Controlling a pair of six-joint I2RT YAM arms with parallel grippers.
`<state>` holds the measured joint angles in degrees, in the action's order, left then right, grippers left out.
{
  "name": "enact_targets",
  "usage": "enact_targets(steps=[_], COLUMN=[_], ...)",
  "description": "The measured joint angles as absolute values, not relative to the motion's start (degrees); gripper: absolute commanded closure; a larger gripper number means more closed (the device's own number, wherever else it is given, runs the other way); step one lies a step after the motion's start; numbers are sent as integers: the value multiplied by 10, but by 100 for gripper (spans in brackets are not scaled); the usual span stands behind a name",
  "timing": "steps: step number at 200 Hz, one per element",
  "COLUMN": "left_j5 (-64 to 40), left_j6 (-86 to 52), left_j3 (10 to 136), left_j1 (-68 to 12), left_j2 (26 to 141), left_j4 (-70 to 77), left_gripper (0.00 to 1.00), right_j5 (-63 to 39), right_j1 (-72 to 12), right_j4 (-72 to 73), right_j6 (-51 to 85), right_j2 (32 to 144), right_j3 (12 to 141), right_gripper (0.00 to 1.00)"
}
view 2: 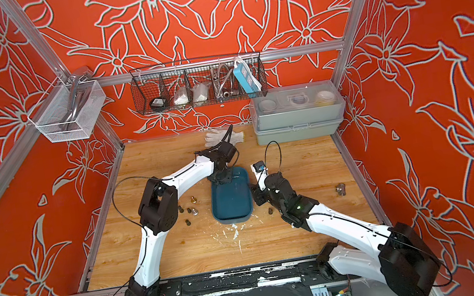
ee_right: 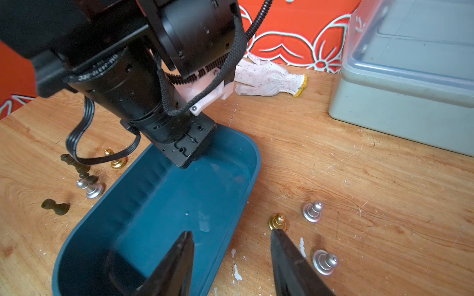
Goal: Put the chess pieces into the storage box
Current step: Place the chess piece in the storage box.
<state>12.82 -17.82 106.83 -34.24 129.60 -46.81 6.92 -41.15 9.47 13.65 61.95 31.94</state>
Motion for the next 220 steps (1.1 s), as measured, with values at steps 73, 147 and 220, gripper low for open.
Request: enact_targets(steps=[73,147,220], left_j5=[128,128,127], left_j6=[-178,-178,-176], left_j3=[1068,1068,1067], left_j1=[-342,-342,-347], left_j2=[1302,1303,1289], left_j4=[-468,-468,-467], left_gripper=[79,67,50], right_j5=[69,69,69], right_j1=[-411,-411,-411], right_j4=[95,95,99], right_j6=[136,136,136], right_j2=[617,615,614], right_j3=[317,316,313], right_gripper=[47,47,47])
